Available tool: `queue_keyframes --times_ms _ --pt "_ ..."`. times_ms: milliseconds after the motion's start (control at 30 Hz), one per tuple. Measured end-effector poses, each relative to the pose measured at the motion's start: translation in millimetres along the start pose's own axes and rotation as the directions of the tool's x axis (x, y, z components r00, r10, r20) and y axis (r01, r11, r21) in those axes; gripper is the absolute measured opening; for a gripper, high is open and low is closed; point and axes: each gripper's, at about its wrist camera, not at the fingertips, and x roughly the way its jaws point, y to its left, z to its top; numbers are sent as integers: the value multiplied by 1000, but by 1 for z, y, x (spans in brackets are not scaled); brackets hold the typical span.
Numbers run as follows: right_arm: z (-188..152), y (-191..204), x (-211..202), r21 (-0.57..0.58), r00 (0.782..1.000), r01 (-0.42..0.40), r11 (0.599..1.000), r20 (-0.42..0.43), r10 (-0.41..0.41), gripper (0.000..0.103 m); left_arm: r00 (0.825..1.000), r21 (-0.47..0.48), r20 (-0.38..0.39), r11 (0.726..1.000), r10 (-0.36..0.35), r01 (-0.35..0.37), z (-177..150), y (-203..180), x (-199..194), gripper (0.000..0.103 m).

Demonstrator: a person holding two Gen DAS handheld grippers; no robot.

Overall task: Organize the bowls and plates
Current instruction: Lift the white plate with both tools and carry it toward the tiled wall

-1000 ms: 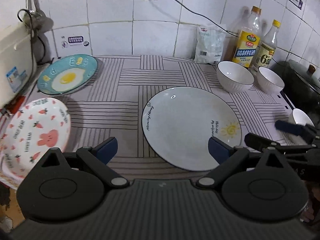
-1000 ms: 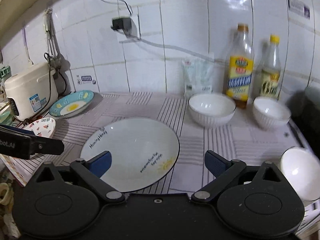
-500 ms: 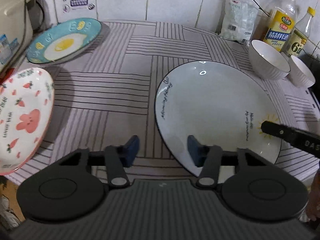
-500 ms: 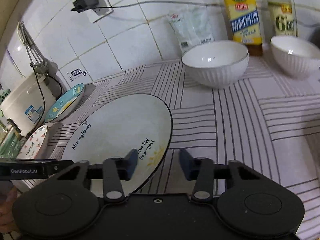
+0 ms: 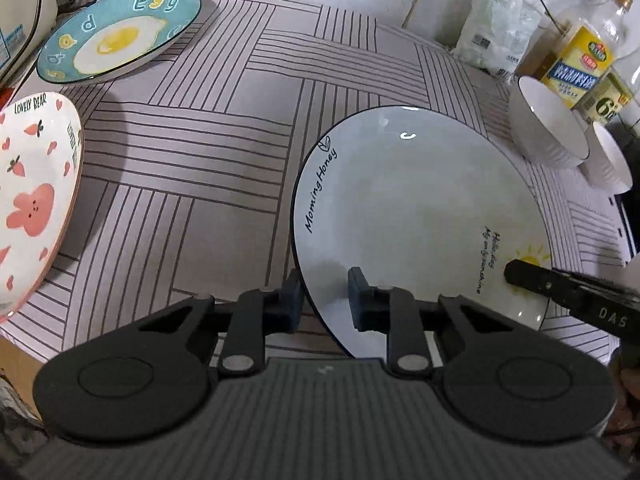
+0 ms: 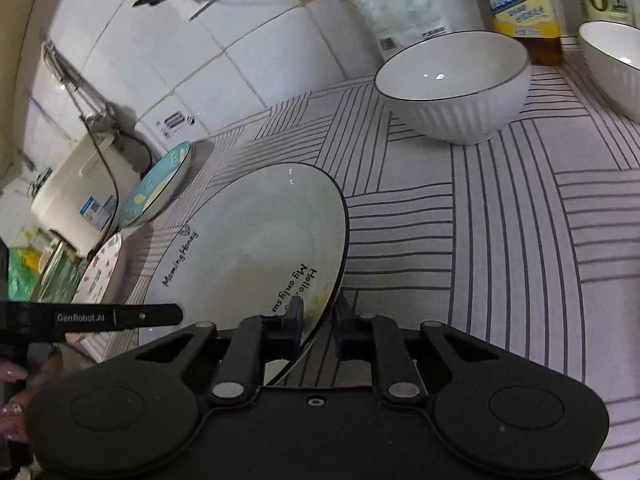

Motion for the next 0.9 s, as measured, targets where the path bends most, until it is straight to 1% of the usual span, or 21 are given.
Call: queue_keyframes --times_ms 100,200,367,467,700,767,833,900 --pt "8 1 1 -38 999 -5 999 -47 3 20 999 3 -29 1000 24 -24 3 -4 -1 22" --pt "14 1 0 -54 997 -30 998 -71 26 21 998 35 -15 998 53 -52 4 -10 -7 22" --pt "26 2 -2 -114 994 -79 990 -89 69 23 997 41 23 997 68 -68 13 -14 -21 22" --pt "39 2 -5 -137 993 -107 985 -69 98 23 997 30 42 997 63 -65 30 -14 -28 22" --pt "84 8 -4 -181 989 -141 973 9 145 24 989 42 114 994 95 -101 79 -14 -39 23" --pt "97 10 1 -196 988 -142 970 26 150 24 988 51 123 993 96 -103 94 -13 -37 23" --pt "111 14 9 -255 990 -124 959 30 136 24 986 67 139 992 97 -107 106 -12 -34 23" --pt "123 12 18 -269 990 -123 955 33 137 25 985 73 143 992 92 -104 117 -8 -26 24"
